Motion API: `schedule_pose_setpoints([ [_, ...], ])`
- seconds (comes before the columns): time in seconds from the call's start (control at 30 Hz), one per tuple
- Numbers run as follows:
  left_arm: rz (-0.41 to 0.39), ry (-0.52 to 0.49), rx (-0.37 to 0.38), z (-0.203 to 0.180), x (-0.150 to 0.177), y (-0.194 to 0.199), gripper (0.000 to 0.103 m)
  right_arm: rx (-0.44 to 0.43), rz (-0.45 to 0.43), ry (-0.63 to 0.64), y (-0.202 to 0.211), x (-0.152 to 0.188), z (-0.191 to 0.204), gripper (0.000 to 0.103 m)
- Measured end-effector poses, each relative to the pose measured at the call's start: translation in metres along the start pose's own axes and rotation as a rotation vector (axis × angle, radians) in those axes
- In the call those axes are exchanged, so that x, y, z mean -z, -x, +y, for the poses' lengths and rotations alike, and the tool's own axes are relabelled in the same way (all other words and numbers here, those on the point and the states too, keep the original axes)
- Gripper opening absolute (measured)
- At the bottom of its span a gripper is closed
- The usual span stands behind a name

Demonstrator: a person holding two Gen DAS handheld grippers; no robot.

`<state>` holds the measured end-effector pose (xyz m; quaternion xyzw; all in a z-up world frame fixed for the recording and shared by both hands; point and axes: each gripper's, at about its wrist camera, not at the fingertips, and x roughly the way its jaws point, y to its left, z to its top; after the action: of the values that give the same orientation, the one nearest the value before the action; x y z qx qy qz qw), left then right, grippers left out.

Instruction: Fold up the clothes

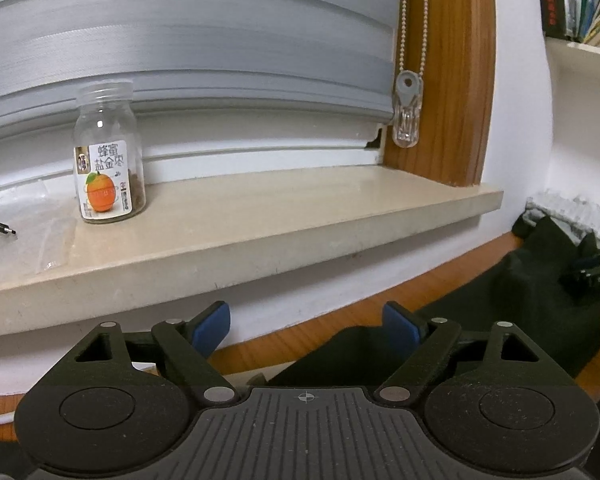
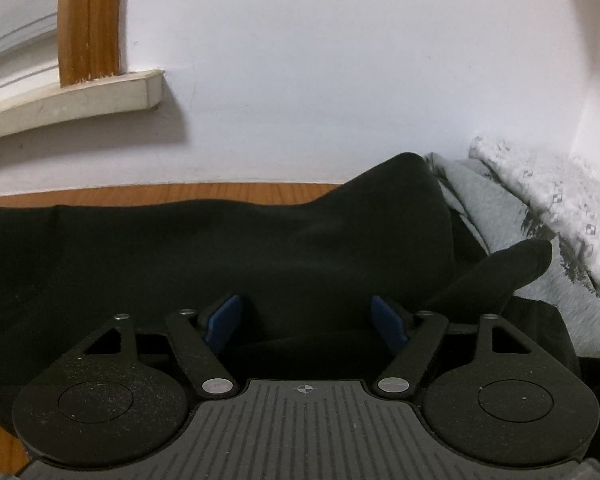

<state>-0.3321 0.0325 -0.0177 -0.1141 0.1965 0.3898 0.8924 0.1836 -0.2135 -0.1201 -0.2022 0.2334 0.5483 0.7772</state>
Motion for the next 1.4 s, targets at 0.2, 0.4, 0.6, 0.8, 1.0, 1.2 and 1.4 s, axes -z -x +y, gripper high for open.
schedule_pose_setpoints([
  [0.2, 0.007, -0.005, 0.001, 0.000, 0.000, -0.004, 0.100, -0.002, 0.004, -0.006, -0.003, -0.002, 0.000, 0.073],
  [0.4, 0.009, -0.004, -0.001, 0.000, -0.001, -0.006, 0.102, 0.000, 0.005, -0.007, -0.004, -0.003, 0.001, 0.074],
  [0.6, 0.015, -0.023, -0.007, -0.002, 0.001, -0.008, 0.103, -0.003, 0.007, -0.012, -0.005, -0.003, 0.001, 0.074],
  [0.8, 0.020, -0.052, -0.015, -0.007, 0.002, -0.011, 0.103, 0.002, 0.004, -0.007, -0.005, -0.003, 0.003, 0.074],
  [1.0, 0.016, -0.079, -0.054, -0.012, -0.002, -0.003, 0.103, 0.006, -0.001, -0.007, -0.003, -0.002, 0.004, 0.075],
  [1.2, 0.019, -0.104, -0.135, -0.003, -0.006, 0.066, 0.103, 0.007, 0.000, -0.002, -0.004, -0.002, 0.005, 0.077],
  [1.4, 0.083, -0.052, -0.278, 0.042, 0.030, 0.139, 0.103, 0.004, 0.000, -0.001, -0.004, -0.001, 0.005, 0.077],
])
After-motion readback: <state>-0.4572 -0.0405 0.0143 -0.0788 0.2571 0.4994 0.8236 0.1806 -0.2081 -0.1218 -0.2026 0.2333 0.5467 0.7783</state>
